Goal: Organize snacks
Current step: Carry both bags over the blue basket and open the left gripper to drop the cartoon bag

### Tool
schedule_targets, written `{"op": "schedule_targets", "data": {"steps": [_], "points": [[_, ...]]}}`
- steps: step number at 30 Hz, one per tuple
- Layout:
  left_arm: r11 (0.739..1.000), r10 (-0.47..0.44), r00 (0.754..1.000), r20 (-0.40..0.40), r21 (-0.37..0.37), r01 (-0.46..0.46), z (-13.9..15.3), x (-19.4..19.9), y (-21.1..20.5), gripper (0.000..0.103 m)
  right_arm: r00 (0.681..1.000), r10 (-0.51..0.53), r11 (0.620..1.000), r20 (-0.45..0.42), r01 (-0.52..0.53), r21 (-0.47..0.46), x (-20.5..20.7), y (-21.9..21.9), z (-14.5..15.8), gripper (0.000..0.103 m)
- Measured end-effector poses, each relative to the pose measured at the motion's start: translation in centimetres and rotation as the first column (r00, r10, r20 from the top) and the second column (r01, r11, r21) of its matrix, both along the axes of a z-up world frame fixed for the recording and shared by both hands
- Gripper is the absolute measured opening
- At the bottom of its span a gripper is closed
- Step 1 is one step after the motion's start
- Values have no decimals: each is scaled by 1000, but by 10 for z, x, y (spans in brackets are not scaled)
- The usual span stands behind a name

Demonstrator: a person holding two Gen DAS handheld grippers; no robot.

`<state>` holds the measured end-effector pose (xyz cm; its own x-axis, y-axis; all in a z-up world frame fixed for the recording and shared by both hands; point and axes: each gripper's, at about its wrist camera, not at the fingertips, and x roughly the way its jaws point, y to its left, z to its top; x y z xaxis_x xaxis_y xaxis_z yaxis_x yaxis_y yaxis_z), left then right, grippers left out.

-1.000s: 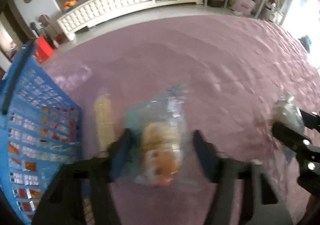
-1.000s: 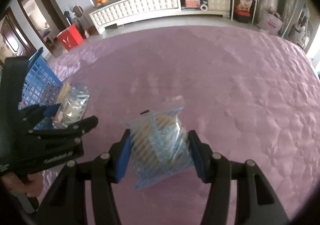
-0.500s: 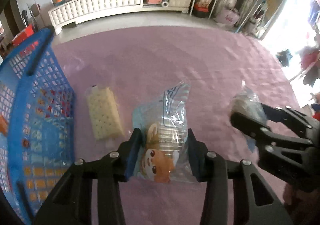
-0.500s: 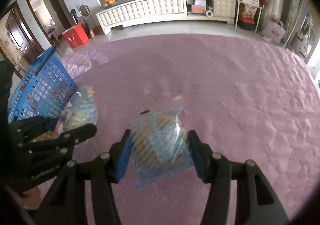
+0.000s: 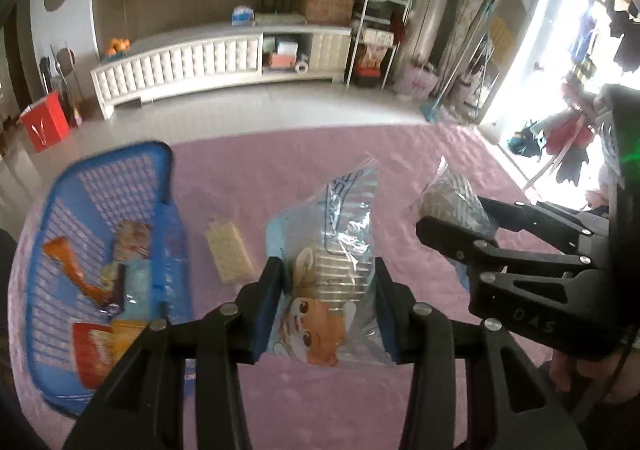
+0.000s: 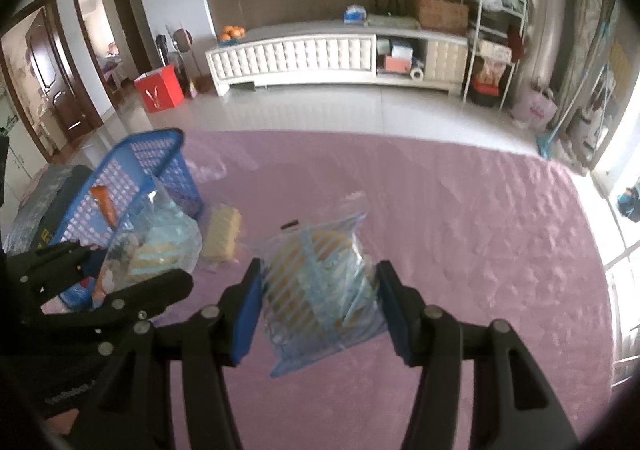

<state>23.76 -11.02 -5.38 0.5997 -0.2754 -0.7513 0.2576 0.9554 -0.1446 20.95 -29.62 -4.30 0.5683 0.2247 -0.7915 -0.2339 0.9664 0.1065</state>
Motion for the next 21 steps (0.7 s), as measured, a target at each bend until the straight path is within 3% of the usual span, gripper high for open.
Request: {"op": "schedule_targets", "data": {"steps": [8,21], "points": [[999,34,997,74,6,-34,38,-18,51,41,998,41,999,46,-42,18,-12,43,29,59],[988,117,989,92,93,-126,50,-17,137,41,985,166,985,55,-168,34,7,124,30,60]]}}
